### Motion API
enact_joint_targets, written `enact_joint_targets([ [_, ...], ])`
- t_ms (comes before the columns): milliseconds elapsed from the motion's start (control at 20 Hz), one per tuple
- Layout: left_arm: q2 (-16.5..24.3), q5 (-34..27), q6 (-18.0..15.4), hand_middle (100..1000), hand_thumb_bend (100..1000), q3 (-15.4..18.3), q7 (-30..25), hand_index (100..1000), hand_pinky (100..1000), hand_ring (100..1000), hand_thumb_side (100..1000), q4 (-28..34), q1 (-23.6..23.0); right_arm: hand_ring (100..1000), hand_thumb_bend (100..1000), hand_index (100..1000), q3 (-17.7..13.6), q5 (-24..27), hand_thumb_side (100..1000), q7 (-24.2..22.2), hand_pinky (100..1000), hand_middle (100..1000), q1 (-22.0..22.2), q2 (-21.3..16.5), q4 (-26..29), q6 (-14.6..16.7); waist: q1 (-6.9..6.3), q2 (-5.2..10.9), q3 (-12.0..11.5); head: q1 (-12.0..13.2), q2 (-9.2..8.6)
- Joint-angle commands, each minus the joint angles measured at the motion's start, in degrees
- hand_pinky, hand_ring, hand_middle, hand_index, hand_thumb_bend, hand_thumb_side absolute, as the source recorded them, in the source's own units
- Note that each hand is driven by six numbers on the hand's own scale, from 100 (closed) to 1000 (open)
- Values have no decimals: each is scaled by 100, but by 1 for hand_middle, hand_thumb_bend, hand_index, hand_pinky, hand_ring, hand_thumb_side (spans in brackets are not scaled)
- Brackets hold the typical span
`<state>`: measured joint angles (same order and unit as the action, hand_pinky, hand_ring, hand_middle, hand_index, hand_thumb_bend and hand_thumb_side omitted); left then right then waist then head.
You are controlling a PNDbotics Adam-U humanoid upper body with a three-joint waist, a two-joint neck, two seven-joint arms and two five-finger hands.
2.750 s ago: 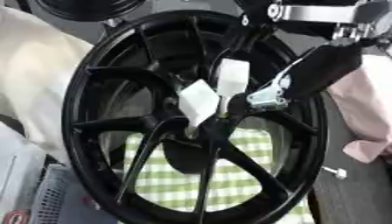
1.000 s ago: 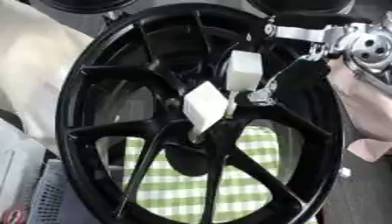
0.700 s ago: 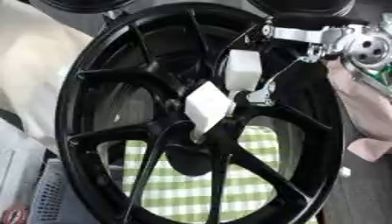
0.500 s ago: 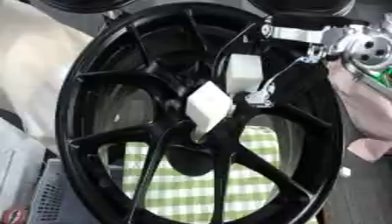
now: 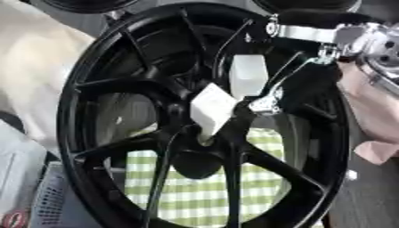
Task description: Pull the pin out of the wheel hub.
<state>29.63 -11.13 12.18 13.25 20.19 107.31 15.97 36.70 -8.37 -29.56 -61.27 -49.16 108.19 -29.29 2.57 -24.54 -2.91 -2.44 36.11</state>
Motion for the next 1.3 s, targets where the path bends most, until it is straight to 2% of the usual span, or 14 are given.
enact_joint_targets([
  [50, 82, 22, 0, 604, 848, 51, -28, 707, 687, 660, 492, 82, 34, 733, 419, 728, -87, -24, 258, 14, 836, 612, -82, -145, 1, -9, -32, 168, -3, 6, -75],
  [200, 84, 26, 0, 605, 846, 51, -32, 707, 688, 660, 492, 84, 36, 719, 399, 719, -92, -14, 237, 19, 834, 592, -90, -140, -26, 15, -36, 174, -6, 8, -89],
  [300, 85, 27, 0, 605, 844, 49, -35, 707, 688, 660, 492, 83, 36, 700, 366, 707, -94, -2, 173, 17, 829, 568, -92, -140, -31, 28, -37, 179, -6, 2, -98],
  [500, 84, 24, 0, 605, 841, 44, -41, 707, 689, 661, 494, 77, 36, 675, 316, 666, -93, 36, 106, 21, 823, 512, -96, -133, -39, 40, -42, 188, -4, -19, -107],
  [850, 90, 25, 0, 606, 837, 42, -46, 707, 690, 662, 495, 71, 32, 640, 274, 595, -171, 131, 100, 39, 822, 442, -89, -156, 20, 97, -44, 225, 2, -39, -68],
  [1000, 99, 30, -5, 606, 835, 45, -43, 707, 691, 662, 497, 77, 30, 628, 300, 587, -326, 255, 100, 63, 822, 439, -54, -204, 92, 142, -42, 258, 10, -38, -39],
  [1300, 111, 36, -6, 606, 832, 50, -39, 708, 692, 662, 499, 80, 22, 618, 315, 565, -867, 491, 100, 139, 830, 422, 23, -300, 170, 217, -34, 348, 36, -27, 28],
])
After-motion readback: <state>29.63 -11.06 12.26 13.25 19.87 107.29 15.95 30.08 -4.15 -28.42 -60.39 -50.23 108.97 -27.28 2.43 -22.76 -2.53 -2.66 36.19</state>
